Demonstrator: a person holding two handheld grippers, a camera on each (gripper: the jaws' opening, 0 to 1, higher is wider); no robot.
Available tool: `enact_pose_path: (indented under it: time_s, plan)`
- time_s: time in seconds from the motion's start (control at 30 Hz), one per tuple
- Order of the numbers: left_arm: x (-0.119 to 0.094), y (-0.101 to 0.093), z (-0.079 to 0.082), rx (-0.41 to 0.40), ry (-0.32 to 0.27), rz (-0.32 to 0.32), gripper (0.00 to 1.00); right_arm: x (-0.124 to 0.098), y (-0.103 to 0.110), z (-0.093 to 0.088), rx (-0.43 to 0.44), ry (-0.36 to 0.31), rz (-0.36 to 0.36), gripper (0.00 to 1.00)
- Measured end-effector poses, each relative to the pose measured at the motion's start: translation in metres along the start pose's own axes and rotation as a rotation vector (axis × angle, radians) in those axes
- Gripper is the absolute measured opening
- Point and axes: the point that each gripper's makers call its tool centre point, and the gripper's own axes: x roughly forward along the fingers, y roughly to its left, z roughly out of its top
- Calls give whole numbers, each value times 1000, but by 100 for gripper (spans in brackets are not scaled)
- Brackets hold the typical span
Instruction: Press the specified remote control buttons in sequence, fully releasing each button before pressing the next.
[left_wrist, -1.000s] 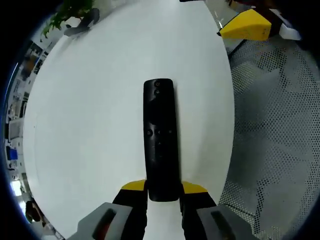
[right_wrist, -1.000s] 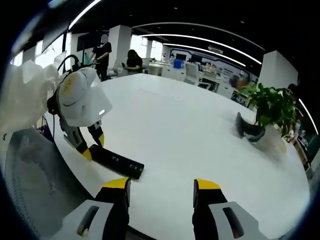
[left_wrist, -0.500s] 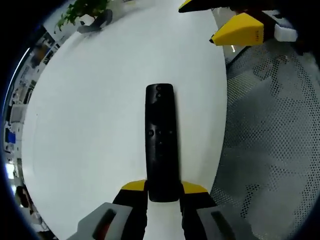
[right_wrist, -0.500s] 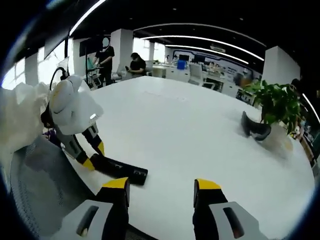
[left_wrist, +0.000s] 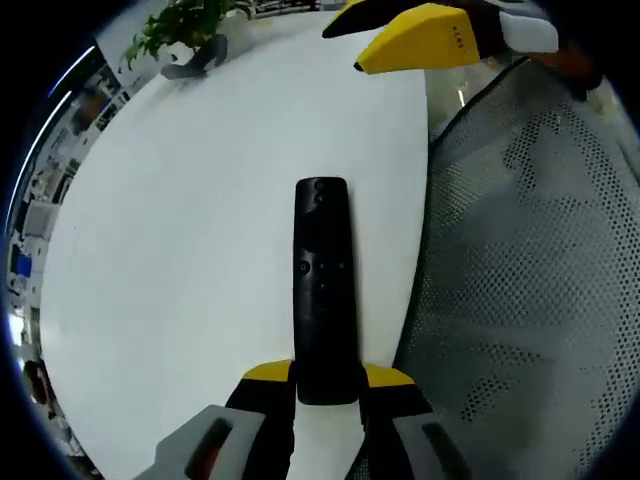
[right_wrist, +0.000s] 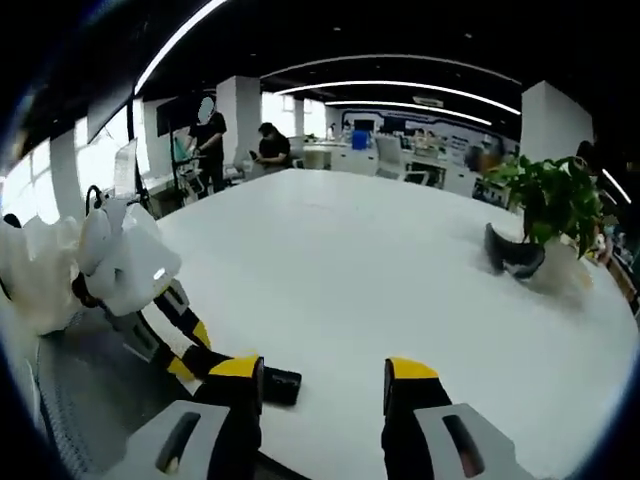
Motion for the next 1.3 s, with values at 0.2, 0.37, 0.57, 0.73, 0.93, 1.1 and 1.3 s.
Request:
enact_pose_path:
  time_s: [0.2,0.37,0.57,0.73,0.93,1.1,1.3]
  plan:
    - [-1,-13,0,-32,-61,7,23,-1,-1,9,49,-19,24,39]
    - [-2,-16,0,-51,-100,20,23,8,9,12,64,17,105,28]
    - [-2,-17,1,-75,-170,20,24,25,21,12,63,83,165,24]
    - [-3,-17,2,-95,-265,14,24,42,21,-2,22,161,170,14]
    - [-3,-18,2,-112,-353,35,24,51,18,-25,54,242,180,2]
    - [-3,-17,4,-117,-360,34,24,52,20,-37,101,304,200,0]
    - [-2,-17,7,-122,-370,31,24,56,28,-61,14,429,199,0]
